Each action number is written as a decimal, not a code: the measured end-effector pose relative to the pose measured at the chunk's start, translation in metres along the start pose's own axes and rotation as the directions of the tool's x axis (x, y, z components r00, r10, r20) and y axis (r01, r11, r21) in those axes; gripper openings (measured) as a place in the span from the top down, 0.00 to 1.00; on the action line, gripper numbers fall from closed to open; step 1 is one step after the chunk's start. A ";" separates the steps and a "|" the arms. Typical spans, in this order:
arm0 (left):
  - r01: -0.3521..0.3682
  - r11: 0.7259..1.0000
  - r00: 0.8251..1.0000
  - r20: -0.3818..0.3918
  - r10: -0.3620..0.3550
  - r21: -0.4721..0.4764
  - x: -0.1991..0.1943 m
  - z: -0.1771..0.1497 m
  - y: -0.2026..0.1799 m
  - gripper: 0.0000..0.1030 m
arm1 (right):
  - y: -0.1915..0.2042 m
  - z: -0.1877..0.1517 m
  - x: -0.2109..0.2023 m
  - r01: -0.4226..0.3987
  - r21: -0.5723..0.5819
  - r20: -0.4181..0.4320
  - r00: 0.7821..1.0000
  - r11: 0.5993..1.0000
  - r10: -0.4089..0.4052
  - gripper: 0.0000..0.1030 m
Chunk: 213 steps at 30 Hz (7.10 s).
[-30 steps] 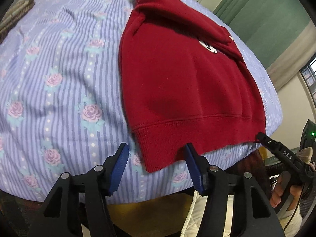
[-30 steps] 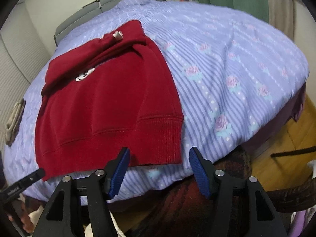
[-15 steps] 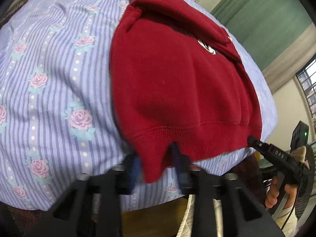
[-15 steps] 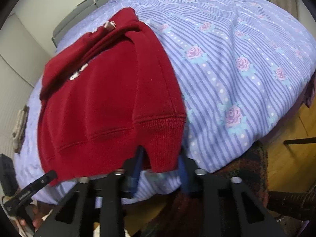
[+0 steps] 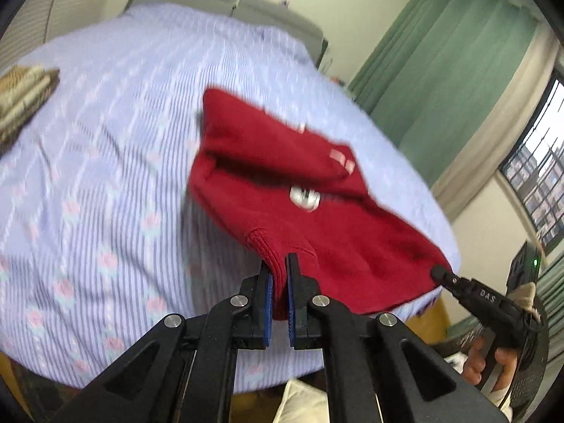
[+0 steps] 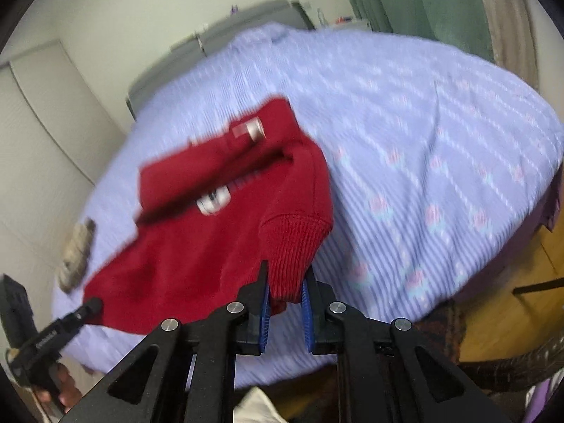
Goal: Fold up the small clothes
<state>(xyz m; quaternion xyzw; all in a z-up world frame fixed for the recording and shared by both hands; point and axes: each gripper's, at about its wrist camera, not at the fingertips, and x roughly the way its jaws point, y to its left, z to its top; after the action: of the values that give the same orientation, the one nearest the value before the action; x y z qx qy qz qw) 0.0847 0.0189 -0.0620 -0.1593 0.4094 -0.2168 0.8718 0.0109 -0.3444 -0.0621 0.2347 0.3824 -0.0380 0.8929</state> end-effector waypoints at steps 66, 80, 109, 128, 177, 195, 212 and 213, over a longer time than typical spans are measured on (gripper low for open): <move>-0.186 0.975 0.970 -0.135 0.202 0.124 0.186 0.206 0.067 0.36 | 0.065 0.220 0.199 0.117 -0.270 -0.012 0.992 0.956 -0.125 0.48; -0.125 0.987 0.979 -0.149 0.138 0.099 0.198 0.207 0.068 0.78 | 0.059 0.226 0.242 0.059 -0.250 -0.137 0.986 0.966 -0.095 0.84; -0.306 0.950 0.947 -0.076 0.311 0.068 0.175 0.221 0.082 0.29 | 0.081 0.242 0.202 0.320 -0.317 0.055 0.946 0.893 -0.320 0.48; -0.122 0.984 0.988 -0.078 0.133 0.134 0.120 0.153 0.066 0.24 | 0.113 0.136 0.116 0.170 -0.301 0.060 0.985 0.938 -0.159 0.37; 0.102 0.982 0.975 -0.180 -0.130 -0.156 0.172 0.172 0.085 0.75 | 0.186 0.092 0.188 0.034 -0.358 -0.098 0.992 0.933 -0.074 0.41; -0.109 0.987 0.967 -0.244 0.077 -0.118 0.173 0.192 0.031 0.76 | 0.176 0.112 0.252 -0.126 -0.319 -0.308 0.951 0.939 0.023 0.79; -0.196 0.964 0.924 -0.295 0.244 0.182 0.234 0.222 -0.152 0.76 | 0.015 0.163 0.125 0.077 -0.055 -0.031 0.996 0.996 -0.078 0.79; -0.195 0.959 0.923 -0.292 0.250 0.204 0.242 0.216 -0.166 0.76 | 0.010 0.164 0.124 0.079 -0.046 -0.028 0.996 0.996 -0.080 0.79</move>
<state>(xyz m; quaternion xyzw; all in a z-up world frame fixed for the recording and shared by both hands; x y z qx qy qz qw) 0.3514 -0.2242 -0.0099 0.0003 0.5387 -0.1731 0.8245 0.2094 -0.3950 -0.0470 0.1999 0.4052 -0.0615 0.8900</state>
